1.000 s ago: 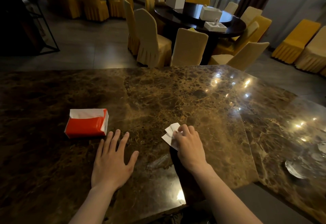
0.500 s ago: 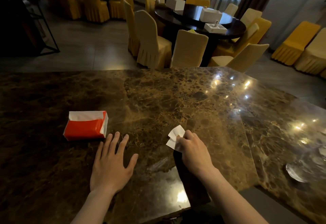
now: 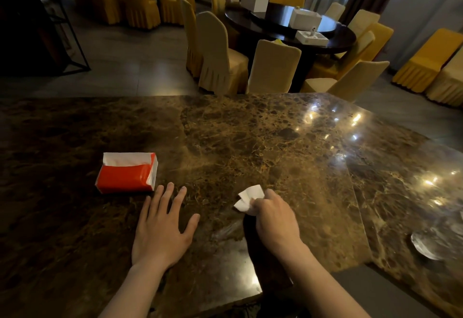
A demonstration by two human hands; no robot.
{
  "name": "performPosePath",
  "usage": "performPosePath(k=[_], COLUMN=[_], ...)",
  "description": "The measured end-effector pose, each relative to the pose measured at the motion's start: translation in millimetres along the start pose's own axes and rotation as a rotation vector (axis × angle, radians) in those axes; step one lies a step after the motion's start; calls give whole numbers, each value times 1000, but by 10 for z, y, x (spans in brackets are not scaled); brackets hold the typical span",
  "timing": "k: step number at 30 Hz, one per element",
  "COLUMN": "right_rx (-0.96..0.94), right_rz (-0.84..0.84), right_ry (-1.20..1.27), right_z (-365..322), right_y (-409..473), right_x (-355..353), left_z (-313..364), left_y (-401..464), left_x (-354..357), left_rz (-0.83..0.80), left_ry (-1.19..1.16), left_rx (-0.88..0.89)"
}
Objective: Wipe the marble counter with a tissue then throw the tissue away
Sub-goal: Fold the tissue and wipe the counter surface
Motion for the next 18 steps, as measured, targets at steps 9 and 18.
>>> performPosePath(k=[9,18], right_rx=[-34,-306], right_rz=[-4,12], right_ry=[158,18], right_z=[-719,-1088], right_y=[-425,-696], right_x=[242,269], left_z=[13,4], left_y=[-9,-1], left_x=[7,11], left_rz=[9,13], left_ry=[6,-4], left_rx=[10,24])
Point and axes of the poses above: each hand's wrist, its own y-axis towards the middle knuckle, its own x-axis out of the palm, z = x × y, the point moved 10 cm from there along y, towards the middle knuckle, and after that the axes turned 1 degree about y, right-handed, at the moved point
